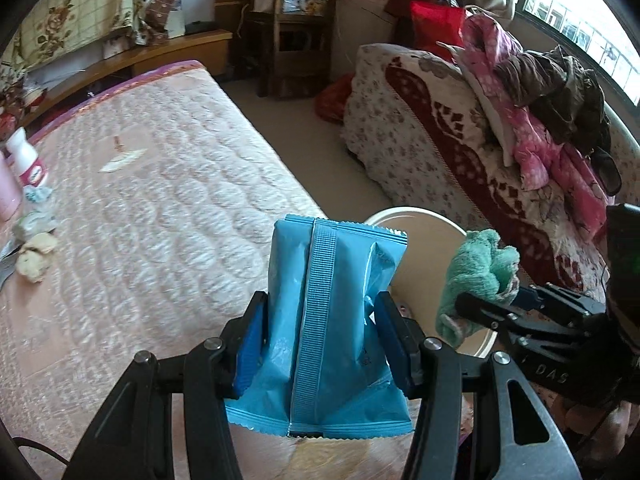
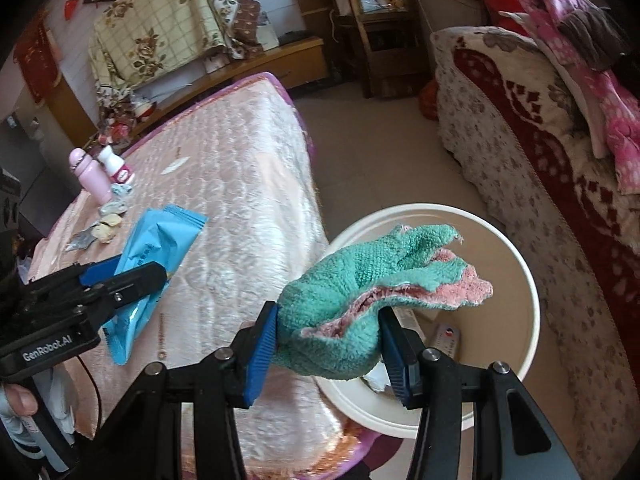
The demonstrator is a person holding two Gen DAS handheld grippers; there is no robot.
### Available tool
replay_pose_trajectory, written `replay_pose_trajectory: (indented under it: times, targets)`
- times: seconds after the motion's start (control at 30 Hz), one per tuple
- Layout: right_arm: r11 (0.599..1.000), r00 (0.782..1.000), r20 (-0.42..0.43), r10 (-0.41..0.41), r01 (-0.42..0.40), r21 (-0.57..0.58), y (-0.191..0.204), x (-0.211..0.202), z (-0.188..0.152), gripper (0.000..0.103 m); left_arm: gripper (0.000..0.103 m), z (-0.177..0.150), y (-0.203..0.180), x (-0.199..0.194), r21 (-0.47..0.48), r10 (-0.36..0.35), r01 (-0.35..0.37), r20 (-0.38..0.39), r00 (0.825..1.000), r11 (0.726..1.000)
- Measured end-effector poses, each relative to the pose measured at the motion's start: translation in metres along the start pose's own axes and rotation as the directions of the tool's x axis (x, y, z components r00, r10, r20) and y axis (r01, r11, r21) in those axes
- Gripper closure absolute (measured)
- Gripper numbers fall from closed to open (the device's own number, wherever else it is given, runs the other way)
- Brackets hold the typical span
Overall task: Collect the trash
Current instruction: 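Carry the blue pack and green towel over the white bucket with both grippers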
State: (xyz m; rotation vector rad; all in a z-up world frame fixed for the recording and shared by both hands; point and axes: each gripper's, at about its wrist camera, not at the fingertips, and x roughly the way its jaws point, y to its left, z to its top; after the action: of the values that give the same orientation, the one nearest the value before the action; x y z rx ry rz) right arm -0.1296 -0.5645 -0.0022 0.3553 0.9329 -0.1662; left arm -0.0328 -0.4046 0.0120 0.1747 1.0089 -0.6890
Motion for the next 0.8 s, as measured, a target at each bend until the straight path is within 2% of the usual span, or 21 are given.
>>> replay_pose_trajectory:
  times: [0.8]
  targets:
    - [0.995,0.998,-0.017,-0.056,0.058,0.082,-0.046,0.016,-0.009,0.050,0.047,0.022,-0.047,0.048,0.037,-0.084,0.086,-0.052,0.995,0.996]
